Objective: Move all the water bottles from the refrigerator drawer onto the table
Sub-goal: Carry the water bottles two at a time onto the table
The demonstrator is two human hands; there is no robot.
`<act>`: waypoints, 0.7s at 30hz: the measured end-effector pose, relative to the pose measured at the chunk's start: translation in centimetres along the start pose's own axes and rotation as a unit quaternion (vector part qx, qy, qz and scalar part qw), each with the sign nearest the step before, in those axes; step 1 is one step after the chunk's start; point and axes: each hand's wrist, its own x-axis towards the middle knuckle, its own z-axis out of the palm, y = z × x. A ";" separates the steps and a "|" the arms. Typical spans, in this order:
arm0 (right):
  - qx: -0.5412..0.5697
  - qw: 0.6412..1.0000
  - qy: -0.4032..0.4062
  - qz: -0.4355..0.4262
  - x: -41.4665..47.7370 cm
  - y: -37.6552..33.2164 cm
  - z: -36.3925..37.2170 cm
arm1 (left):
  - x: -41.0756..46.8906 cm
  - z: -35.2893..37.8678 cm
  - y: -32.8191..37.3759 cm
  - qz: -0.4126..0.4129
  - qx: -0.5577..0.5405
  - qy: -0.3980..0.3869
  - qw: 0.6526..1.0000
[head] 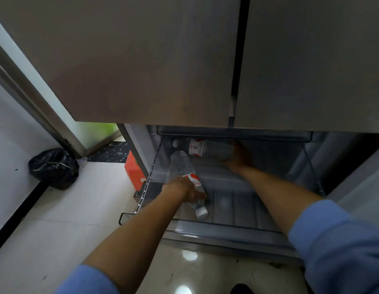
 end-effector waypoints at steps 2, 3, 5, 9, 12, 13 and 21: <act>-0.021 0.999 -0.024 0.021 -1.1 -0.1 -0.6 | 0.2 0.1 -0.2 -0.016 -0.056 -0.018 0.998; -0.040 0.998 -0.041 0.035 -1.6 -0.1 -1.1 | 0.2 0.1 -0.4 -0.028 -0.086 -0.025 0.996; -0.087 0.992 -0.075 0.059 -2.9 -0.2 -2.8 | 0.2 -0.2 -0.7 -0.050 -0.122 -0.032 0.991; -0.185 0.968 -0.149 0.083 -6.0 0.5 -6.0 | 0.0 -0.2 -0.8 -0.049 -0.156 -0.019 0.986; -0.257 0.931 -0.241 0.100 -8.4 1.0 -8.4 | 0.0 0.0 -0.8 -0.042 -0.163 -0.016 0.986; -0.283 0.912 -0.277 0.108 -8.9 1.1 -9.0 | 0.2 0.2 -1.0 -0.046 -0.162 -0.012 0.986; -0.212 0.958 -0.191 0.007 -7.2 -2.8 -5.5 | 1.2 0.0 -2.6 -0.060 -0.112 -0.006 0.992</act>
